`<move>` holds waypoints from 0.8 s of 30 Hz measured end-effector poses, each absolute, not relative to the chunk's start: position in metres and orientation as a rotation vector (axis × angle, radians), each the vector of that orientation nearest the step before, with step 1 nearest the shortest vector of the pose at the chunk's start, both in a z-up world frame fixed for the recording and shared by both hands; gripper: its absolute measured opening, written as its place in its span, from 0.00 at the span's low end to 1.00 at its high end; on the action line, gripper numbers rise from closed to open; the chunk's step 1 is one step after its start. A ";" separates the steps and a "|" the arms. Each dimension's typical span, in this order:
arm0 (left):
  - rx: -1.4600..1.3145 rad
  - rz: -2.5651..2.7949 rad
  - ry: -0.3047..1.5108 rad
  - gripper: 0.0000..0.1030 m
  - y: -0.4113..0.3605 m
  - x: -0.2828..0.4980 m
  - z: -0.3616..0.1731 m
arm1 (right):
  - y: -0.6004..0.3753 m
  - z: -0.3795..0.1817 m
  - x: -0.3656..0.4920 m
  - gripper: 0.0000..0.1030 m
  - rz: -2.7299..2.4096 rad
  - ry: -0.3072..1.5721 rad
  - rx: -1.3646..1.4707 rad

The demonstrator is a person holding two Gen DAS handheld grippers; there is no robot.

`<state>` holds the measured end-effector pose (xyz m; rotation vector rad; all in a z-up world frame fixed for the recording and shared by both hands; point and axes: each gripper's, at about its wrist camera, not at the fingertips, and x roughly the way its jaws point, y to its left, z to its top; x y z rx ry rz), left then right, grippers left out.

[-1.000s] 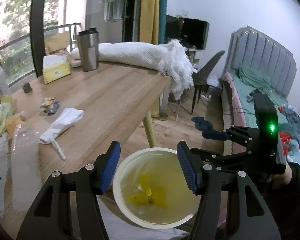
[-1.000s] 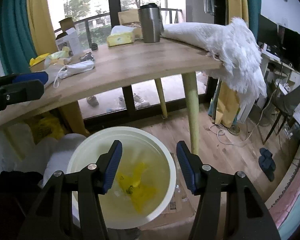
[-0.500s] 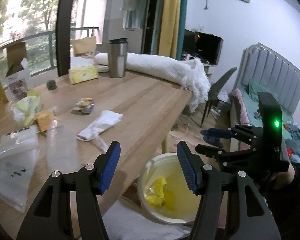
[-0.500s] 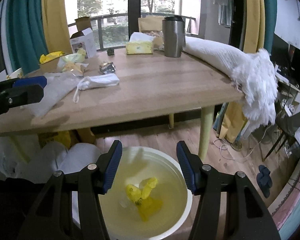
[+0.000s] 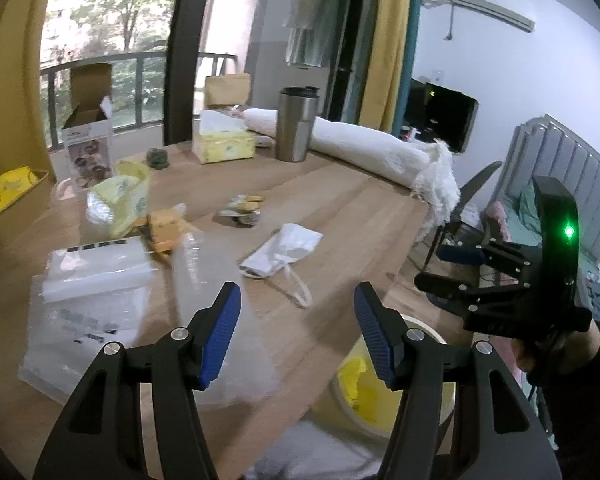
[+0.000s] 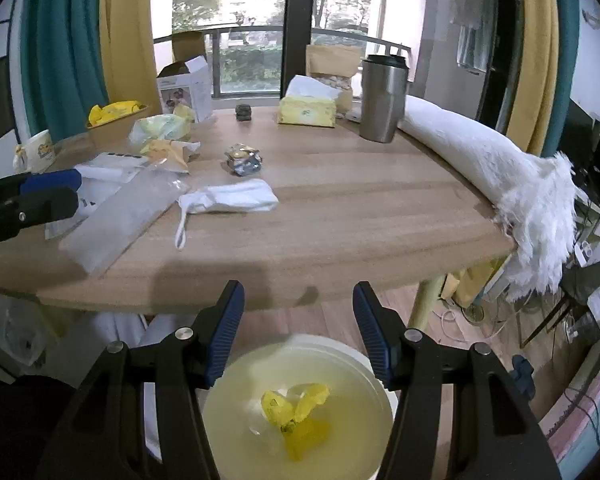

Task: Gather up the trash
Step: 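Grasp the white face mask with the right gripper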

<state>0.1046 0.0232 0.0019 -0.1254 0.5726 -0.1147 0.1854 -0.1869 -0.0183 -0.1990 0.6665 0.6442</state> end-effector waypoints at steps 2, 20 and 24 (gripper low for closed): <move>-0.113 -0.090 0.574 0.60 0.031 0.105 0.001 | -0.177 -0.015 0.188 0.55 0.652 0.666 -0.209; -0.178 -0.001 0.584 0.60 0.096 0.120 -0.002 | -0.093 -0.008 0.224 0.56 0.737 0.686 -0.275; -0.196 0.009 0.586 0.60 0.107 0.123 -0.004 | -0.079 -0.008 0.233 0.59 0.750 0.696 -0.278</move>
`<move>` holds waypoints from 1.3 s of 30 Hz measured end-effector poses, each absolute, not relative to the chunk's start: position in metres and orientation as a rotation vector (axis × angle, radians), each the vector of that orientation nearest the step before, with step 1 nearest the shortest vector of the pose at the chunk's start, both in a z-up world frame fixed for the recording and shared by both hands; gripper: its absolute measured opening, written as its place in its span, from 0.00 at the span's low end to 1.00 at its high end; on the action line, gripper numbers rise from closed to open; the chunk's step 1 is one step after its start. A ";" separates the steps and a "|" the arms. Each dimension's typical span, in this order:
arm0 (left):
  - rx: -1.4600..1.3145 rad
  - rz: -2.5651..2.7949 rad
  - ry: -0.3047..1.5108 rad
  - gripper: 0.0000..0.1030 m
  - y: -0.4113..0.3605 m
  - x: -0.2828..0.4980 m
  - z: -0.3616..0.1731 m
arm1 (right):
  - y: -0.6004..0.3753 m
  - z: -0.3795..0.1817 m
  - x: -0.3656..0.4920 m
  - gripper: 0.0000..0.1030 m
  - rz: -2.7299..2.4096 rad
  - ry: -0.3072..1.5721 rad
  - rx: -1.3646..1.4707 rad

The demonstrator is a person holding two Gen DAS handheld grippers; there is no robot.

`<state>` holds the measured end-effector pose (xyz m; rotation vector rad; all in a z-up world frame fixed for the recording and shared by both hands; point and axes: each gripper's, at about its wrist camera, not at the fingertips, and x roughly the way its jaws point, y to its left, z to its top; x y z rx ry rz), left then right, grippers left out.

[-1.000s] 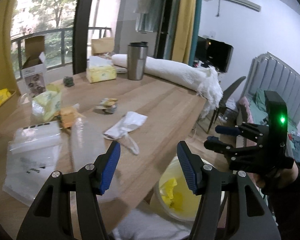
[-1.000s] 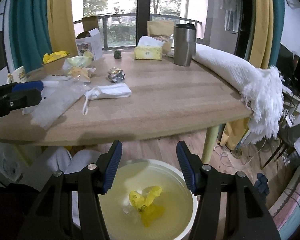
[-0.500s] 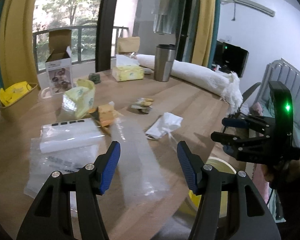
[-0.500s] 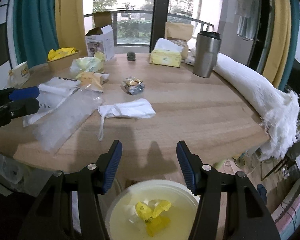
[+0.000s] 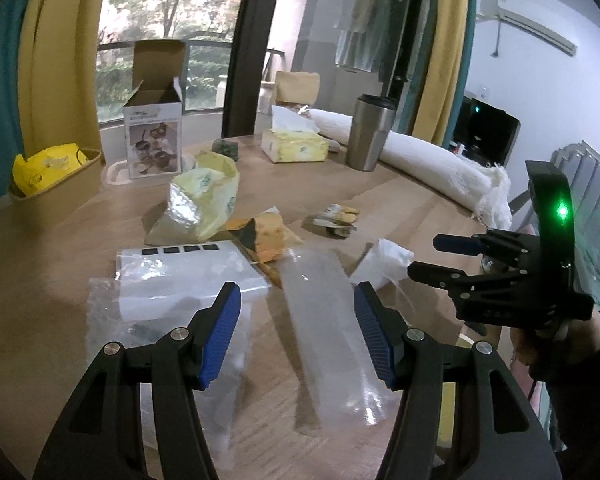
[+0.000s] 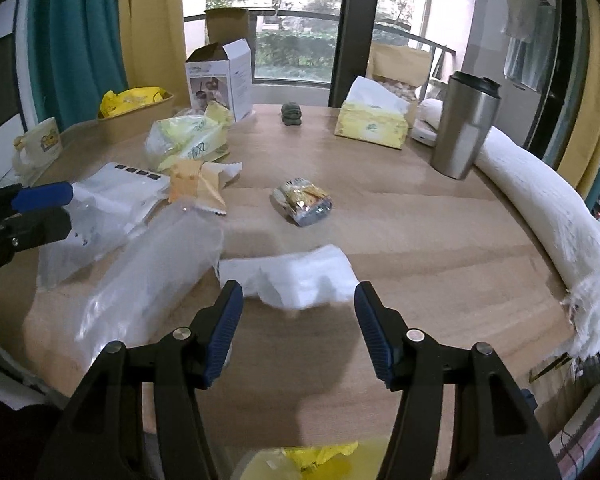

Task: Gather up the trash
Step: 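Grasp the white face mask with the right gripper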

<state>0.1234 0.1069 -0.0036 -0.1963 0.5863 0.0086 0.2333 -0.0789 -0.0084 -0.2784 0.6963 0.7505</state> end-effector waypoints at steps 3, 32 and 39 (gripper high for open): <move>-0.209 0.016 0.585 0.60 0.115 0.125 -0.004 | -0.068 -0.009 0.240 0.65 0.759 0.701 -0.285; -0.226 -0.046 0.674 0.60 0.087 0.149 -0.022 | -0.071 -0.040 0.268 0.09 0.770 0.754 -0.275; -0.182 -0.083 0.736 0.68 0.062 0.158 -0.033 | -0.095 -0.035 0.268 0.07 0.732 0.714 -0.243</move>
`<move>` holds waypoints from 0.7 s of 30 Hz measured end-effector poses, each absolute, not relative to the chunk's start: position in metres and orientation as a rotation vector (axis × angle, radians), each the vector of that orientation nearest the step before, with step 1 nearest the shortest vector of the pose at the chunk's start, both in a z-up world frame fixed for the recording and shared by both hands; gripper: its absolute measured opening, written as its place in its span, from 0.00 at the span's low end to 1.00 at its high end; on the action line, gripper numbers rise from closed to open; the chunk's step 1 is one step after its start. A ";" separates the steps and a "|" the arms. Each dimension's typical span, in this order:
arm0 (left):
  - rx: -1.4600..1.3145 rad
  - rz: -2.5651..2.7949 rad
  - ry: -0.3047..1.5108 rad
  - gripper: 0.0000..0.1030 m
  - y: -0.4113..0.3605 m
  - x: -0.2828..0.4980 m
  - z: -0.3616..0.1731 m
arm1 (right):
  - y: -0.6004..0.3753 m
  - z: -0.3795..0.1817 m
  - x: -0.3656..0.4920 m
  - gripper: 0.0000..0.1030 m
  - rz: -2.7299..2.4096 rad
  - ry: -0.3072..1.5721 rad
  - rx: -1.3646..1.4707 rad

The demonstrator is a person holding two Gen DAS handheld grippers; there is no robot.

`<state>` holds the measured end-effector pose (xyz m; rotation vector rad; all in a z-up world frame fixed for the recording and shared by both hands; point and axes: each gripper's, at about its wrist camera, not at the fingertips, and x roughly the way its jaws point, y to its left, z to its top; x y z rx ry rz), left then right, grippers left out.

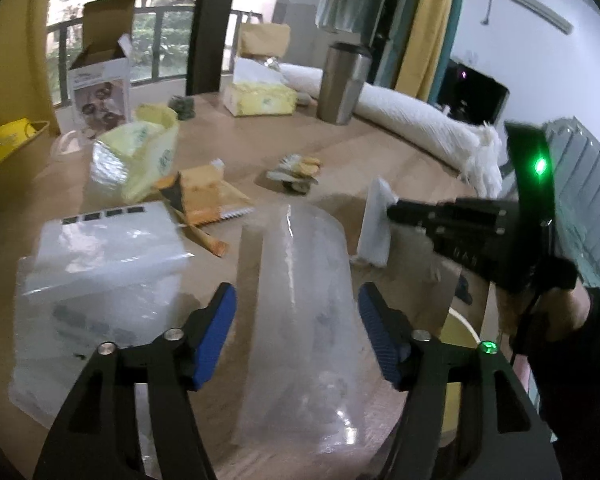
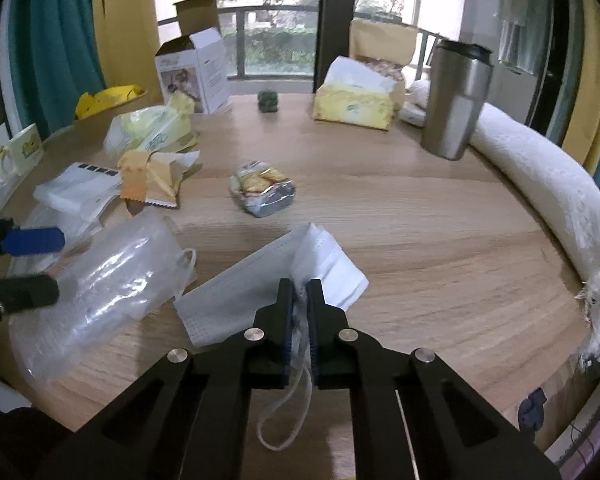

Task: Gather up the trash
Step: 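Grasp the white face mask with the right gripper, then grasp the bubble-wrap sleeve with the left gripper while the right gripper holds the mask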

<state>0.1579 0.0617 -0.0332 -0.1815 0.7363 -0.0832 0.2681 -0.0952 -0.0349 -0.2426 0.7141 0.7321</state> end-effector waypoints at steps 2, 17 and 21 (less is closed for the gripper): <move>-0.166 -0.089 0.763 0.68 0.055 0.161 -0.038 | -0.103 -0.033 0.269 0.07 0.719 0.701 -0.234; -0.062 -0.063 0.832 0.58 0.039 0.168 -0.053 | -0.147 -0.023 0.270 0.07 0.637 0.649 -0.179; -0.037 -0.068 0.831 0.51 0.034 0.167 -0.051 | -0.156 -0.018 0.266 0.07 0.622 0.634 -0.167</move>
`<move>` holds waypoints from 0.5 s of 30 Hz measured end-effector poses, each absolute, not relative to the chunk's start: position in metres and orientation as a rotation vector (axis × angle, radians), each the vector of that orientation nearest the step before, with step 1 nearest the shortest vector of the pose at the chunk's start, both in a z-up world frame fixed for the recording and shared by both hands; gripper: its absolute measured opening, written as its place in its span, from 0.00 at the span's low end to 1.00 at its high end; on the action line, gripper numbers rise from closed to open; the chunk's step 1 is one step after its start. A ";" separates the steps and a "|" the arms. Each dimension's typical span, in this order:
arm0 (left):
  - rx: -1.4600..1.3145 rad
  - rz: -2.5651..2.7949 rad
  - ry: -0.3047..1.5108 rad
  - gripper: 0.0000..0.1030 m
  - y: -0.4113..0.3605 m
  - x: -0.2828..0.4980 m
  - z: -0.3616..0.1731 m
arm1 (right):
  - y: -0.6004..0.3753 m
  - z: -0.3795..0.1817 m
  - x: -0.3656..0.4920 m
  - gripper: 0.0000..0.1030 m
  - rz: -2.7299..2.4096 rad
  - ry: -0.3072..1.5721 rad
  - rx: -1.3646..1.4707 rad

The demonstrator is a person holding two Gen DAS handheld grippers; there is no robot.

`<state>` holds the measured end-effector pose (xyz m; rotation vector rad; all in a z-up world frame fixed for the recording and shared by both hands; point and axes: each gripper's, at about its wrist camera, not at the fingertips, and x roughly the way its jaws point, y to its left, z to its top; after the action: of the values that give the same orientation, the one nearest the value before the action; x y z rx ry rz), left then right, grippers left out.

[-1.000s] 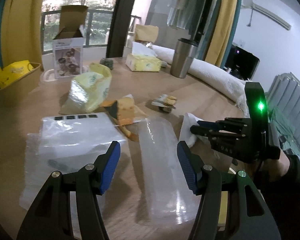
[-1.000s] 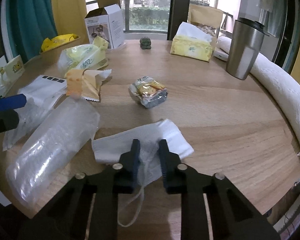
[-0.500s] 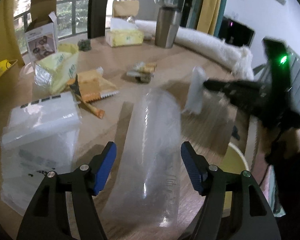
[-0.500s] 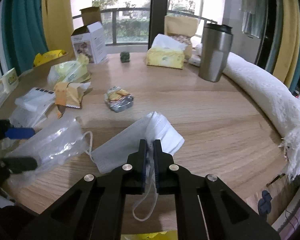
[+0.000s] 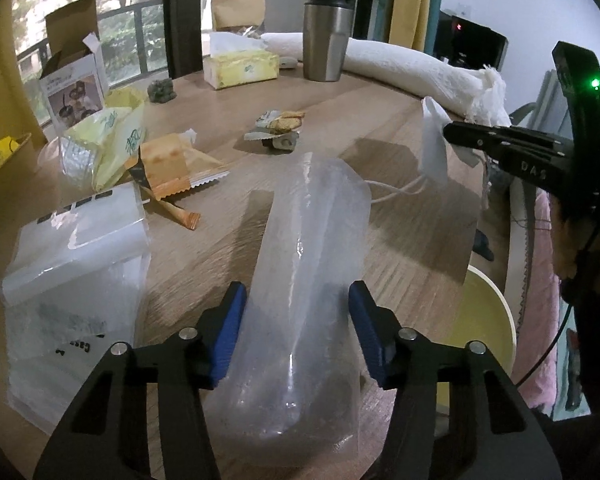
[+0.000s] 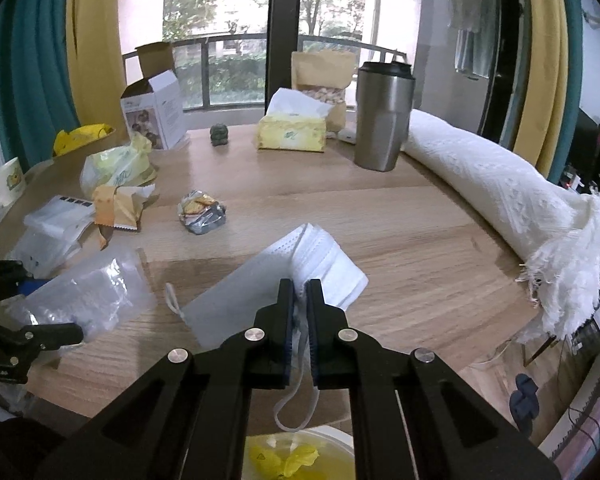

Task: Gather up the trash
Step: 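Grasp the bubble-wrap sleeve with the left gripper while the right gripper holds the mask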

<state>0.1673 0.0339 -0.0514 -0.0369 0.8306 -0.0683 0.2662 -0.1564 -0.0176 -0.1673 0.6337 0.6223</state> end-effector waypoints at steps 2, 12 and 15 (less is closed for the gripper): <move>-0.036 -0.068 0.825 0.51 0.032 0.166 -0.050 | -0.160 -0.016 0.264 0.07 0.619 0.629 -0.167; -0.019 -0.073 0.766 0.49 0.018 0.151 -0.029 | -0.183 -0.006 0.242 0.07 0.597 0.596 -0.153; -0.009 -0.074 0.749 0.48 0.014 0.145 -0.024 | -0.191 -0.004 0.235 0.07 0.589 0.587 -0.148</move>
<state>0.1448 0.0136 -0.0241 -0.0092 0.7491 -0.0745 0.2350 -0.1914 -0.0036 -0.1485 0.5875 0.5889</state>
